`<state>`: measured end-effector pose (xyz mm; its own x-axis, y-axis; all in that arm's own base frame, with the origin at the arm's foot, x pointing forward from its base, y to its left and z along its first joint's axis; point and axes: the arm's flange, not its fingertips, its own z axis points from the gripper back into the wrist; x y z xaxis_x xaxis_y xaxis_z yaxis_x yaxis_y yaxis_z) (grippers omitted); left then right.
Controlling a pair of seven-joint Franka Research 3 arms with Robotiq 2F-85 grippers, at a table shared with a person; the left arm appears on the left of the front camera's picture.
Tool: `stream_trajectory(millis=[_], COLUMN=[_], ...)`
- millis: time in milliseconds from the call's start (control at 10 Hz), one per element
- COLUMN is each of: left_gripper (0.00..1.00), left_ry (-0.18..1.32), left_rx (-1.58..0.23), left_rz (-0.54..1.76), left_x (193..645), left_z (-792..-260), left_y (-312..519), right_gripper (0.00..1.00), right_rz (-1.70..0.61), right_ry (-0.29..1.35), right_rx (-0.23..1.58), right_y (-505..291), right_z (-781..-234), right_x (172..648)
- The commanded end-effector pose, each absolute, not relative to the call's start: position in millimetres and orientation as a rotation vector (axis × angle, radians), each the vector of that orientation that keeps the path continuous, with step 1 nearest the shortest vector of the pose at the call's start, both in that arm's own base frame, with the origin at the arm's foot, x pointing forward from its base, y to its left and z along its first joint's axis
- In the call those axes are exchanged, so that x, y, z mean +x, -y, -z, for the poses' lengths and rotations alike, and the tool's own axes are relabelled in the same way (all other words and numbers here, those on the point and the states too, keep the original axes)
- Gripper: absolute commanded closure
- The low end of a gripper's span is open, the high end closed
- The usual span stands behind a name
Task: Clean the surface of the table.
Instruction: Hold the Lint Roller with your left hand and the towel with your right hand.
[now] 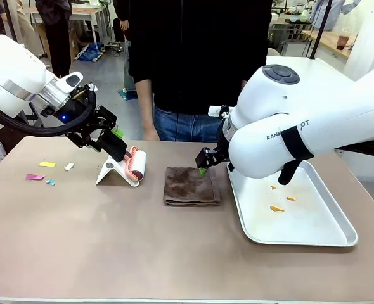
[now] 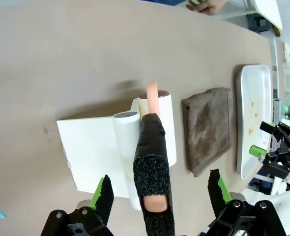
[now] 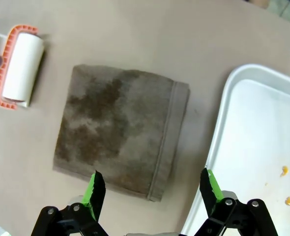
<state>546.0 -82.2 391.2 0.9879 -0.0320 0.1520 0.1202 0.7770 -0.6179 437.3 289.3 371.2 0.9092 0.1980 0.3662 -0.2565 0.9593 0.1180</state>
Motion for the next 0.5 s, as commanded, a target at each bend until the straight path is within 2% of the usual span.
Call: stream_trajectory(millis=[0, 100, 200, 400], left_gripper=[0.00, 0.00, 0.00, 0.00], left_ry=[0.155, 0.155, 0.155, 0.155], left_rx=[-0.671, -0.671, -0.671, -0.671], left_rz=[0.079, 0.079, 0.079, 0.079], left_x=[547, 547, 547, 547], left_z=[-394, -394, -394, -394], left_y=[82, 82, 82, 82], right_gripper=[0.00, 0.00, 0.00, 0.00], right_rz=[-0.248, -0.235, -0.203, -0.126], right_ry=[0.360, 0.360, 0.299, 0.149], right_rx=[0.163, 0.165, 0.088, 0.001], right_y=[-290, -289, -276, -298], right_z=[-371, -371, -379, -374], right_x=[436, 437, 434, 441])
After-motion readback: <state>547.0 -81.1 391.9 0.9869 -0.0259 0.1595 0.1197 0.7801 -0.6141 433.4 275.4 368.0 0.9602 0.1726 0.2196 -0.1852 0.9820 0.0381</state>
